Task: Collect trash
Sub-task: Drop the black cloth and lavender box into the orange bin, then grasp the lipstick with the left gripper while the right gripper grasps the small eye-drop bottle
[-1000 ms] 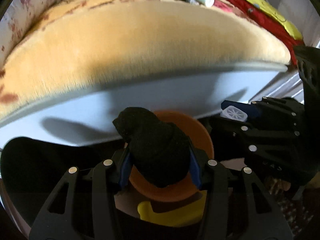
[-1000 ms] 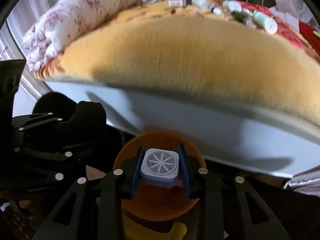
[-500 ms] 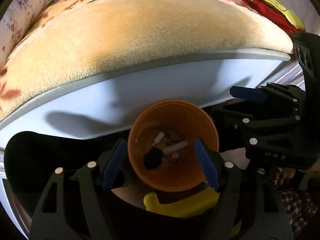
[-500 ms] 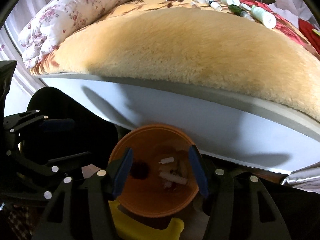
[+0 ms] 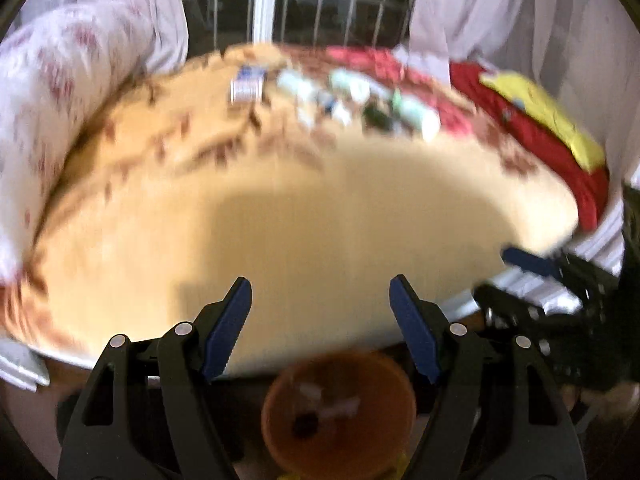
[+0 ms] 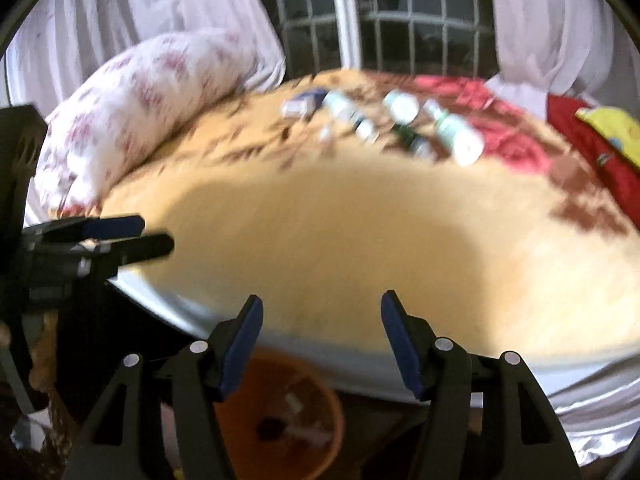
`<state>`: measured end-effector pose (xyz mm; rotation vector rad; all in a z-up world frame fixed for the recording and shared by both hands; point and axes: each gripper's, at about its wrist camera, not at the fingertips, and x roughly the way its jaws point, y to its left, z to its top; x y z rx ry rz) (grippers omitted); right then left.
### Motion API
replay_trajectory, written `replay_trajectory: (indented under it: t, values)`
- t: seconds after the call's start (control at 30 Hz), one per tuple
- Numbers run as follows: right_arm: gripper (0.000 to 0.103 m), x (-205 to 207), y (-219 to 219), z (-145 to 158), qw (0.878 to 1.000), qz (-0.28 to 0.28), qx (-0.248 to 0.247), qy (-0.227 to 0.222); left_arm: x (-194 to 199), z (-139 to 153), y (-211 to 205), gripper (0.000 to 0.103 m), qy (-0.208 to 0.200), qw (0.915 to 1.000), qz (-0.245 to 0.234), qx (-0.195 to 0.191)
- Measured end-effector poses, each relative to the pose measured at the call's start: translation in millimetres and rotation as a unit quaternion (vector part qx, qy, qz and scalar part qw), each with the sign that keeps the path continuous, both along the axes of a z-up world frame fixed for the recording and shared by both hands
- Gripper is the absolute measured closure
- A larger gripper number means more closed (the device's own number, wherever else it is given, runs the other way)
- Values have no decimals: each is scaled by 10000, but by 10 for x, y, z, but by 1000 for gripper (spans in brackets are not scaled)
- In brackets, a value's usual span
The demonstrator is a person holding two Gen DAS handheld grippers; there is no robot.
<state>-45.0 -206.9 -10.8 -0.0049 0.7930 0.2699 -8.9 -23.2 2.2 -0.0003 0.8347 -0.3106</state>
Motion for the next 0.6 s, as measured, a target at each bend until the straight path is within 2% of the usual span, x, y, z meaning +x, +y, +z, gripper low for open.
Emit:
replay_trajectory:
  t: [0.1, 0.2, 0.33, 0.47, 0.57, 0.6]
  values:
    - [42, 139, -180, 132, 9996, -173, -48, -238, 455, 191, -130, 33, -284, 9994, 207, -22]
    - [41, 215, -334, 173, 9987, -327, -39, -395, 882, 222, -296, 33, -352, 9985, 397, 119]
    - [41, 312, -423, 132, 9984, -403, -57, -387, 1562, 79, -551, 33, -64, 9978, 616, 252]
    - [41, 417, -546, 78, 9979, -511, -79, -377, 2008, -162, -713, 34, 241, 9954, 861, 354]
    - [41, 474, -631, 76, 9976, -575, -73, -389, 2298, -374, -781, 41, 616, 9915, 1059, 427]
    - [41, 505, -657, 82, 9974, -595, -88, -407, 2350, -420, -776, 49, 730, 9907, 1081, 386]
